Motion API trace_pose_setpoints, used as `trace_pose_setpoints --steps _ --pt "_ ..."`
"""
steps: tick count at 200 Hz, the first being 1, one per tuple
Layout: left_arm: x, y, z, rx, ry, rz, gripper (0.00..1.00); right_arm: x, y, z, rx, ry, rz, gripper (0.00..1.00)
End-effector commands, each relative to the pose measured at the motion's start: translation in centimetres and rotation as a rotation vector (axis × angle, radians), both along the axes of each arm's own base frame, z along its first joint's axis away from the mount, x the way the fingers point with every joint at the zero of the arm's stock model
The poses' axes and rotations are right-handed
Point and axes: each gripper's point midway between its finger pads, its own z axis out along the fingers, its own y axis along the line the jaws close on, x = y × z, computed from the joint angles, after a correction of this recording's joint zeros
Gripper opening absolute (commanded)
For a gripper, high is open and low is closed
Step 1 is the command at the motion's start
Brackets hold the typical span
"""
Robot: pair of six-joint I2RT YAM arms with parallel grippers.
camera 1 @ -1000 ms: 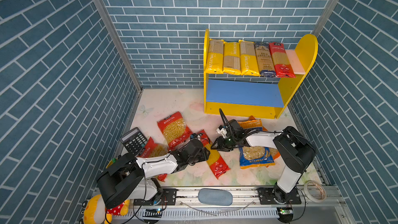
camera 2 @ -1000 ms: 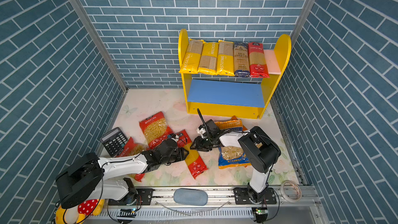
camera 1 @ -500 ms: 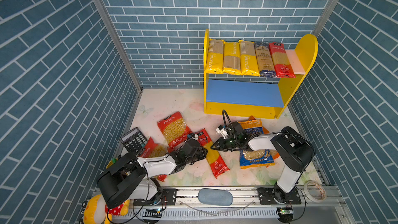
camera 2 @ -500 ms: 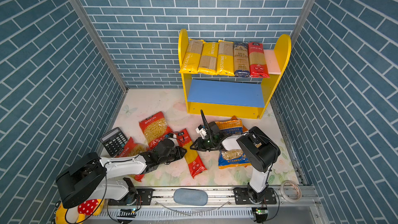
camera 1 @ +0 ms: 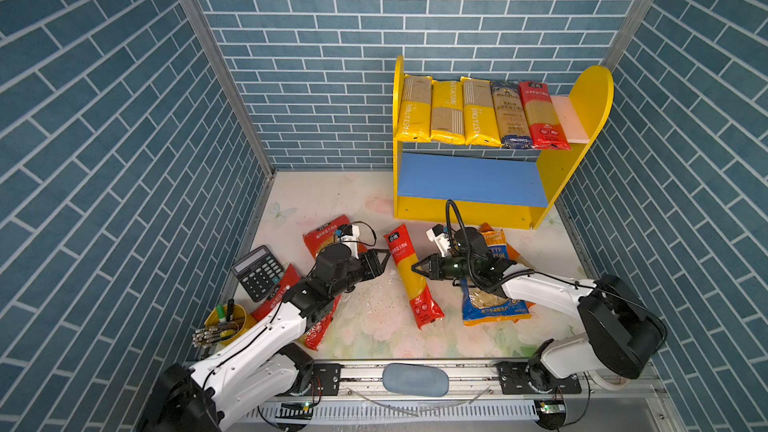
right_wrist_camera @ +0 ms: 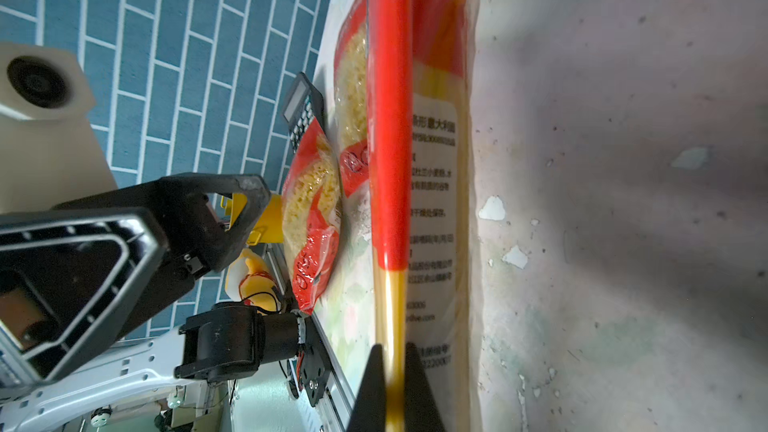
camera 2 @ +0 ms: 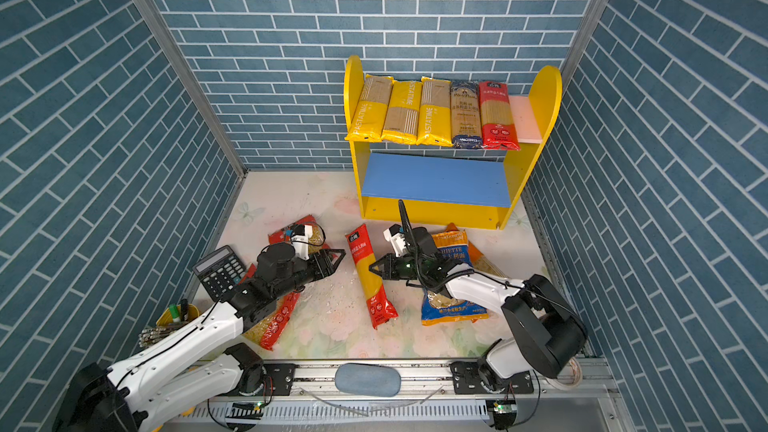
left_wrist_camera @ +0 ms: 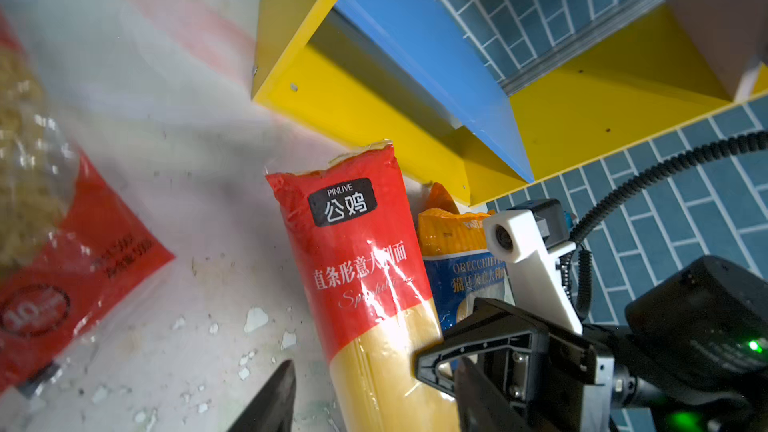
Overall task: Place and organize the pasta boxes and bags onto the shelf
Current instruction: 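Tilt the red spaghetti pack upright with both grippers, lifting it off the floor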
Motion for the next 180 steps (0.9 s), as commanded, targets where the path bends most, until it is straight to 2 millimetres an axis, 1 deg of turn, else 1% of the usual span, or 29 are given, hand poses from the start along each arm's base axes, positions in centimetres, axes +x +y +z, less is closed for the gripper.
trace_pose_setpoints --steps 1,24,36,47,72,86,100,112,120,134,143,151,170,180 --pt "0.2 -1.0 2.8 -0.102 -0.073 -0.066 0.74 0.9 1.2 9.9 0.197 -0.179 0.006 0.00" --pt "0.9 -1.7 4.0 -0.235 -0.098 -0.084 0.84 0.6 0.9 13.9 0.276 -0.224 0.000 0.00" --pt "1.2 -2.4 4.6 -0.283 -0.108 -0.106 0.87 0.4 0.9 15.7 0.331 -0.229 0.000 0.00" --pt "1.4 -3.1 5.6 -0.342 -0.129 -0.131 0.88 0.0 1.0 17.1 0.379 -0.226 0.008 0.00" --pt "1.8 -4.3 7.7 -0.446 -0.181 -0.185 0.88 -0.5 1.0 19.3 0.460 -0.220 0.026 0.00" --pt "1.9 -4.8 8.5 -0.490 -0.193 -0.205 0.85 -0.8 0.9 19.9 0.470 -0.223 0.033 0.00" --pt "2.1 -5.2 9.2 -0.519 -0.208 -0.221 0.78 -1.1 0.9 20.2 0.478 -0.224 0.044 0.00" --pt "2.2 -5.6 9.5 -0.533 -0.211 -0.238 0.70 -1.3 0.8 20.4 0.483 -0.217 0.051 0.00" --pt "2.2 -5.8 9.8 -0.542 -0.217 -0.252 0.61 -1.3 0.8 20.4 0.487 -0.211 0.053 0.00" --pt "2.3 -6.1 10.1 -0.554 -0.224 -0.266 0.48 -1.3 0.7 20.5 0.501 -0.199 0.054 0.00" --pt "2.3 -6.2 10.3 -0.561 -0.229 -0.272 0.38 -1.3 0.6 20.6 0.512 -0.188 0.048 0.00" --pt "2.4 -6.2 10.5 -0.567 -0.233 -0.273 0.33 -1.2 0.5 20.5 0.518 -0.179 0.043 0.00" --pt "2.3 -6.2 11.6 -0.579 -0.258 -0.280 0.23 -1.1 0.3 20.1 0.518 -0.165 0.027 0.11" --pt "2.4 -6.1 12.2 -0.581 -0.269 -0.277 0.21 -1.0 0.0 19.8 0.515 -0.162 0.013 0.20"
